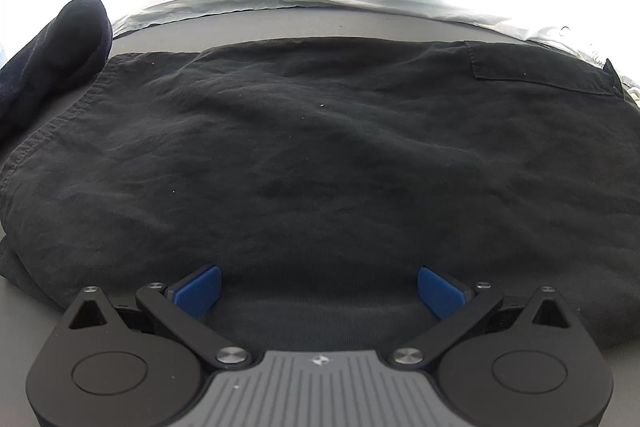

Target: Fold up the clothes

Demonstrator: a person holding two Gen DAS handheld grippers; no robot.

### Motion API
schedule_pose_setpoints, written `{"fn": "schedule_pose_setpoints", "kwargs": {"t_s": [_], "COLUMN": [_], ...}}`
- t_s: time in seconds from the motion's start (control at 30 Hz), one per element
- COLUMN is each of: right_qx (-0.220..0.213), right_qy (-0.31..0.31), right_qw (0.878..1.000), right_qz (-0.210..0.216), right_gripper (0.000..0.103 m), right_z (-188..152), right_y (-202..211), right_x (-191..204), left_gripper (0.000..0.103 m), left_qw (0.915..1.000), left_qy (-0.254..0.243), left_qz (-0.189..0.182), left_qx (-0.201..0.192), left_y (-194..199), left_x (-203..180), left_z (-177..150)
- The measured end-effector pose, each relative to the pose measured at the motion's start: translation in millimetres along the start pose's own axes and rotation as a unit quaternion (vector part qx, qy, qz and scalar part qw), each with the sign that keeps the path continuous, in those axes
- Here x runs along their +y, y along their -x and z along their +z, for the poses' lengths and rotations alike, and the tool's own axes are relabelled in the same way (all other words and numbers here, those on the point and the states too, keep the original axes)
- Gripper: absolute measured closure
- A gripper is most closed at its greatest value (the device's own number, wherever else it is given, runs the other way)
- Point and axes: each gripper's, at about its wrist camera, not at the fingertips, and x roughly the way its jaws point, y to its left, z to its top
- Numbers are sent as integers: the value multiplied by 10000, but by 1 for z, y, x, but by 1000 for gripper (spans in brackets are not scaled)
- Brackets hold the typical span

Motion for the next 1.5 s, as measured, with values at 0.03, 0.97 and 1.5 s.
{"fn": "schedule_pose_setpoints", "kwargs": {"t_s": [0.03, 0.97, 1.5], "right_qx": [-47, -1305, -1108], "right_qy": [-487, -6102, -1828], "right_qw": [9988, 7803, 9648], "right_qz": [98, 416, -1531], "right_gripper": [0, 73, 76], "right_z": [0, 21, 86], "right_y": [3, -78, -30], "right_x": [-13, -186, -67], "left_gripper": [0, 0, 0], "left_qw": [10000, 9999, 10000], "left_qy": [1, -24, 59], "left_qz": [3, 7, 59], "left_qx": [6, 102, -36], "left_y": [0, -1, 1], "left_x": [0, 0, 2], "left_z": [0, 3, -1]}}
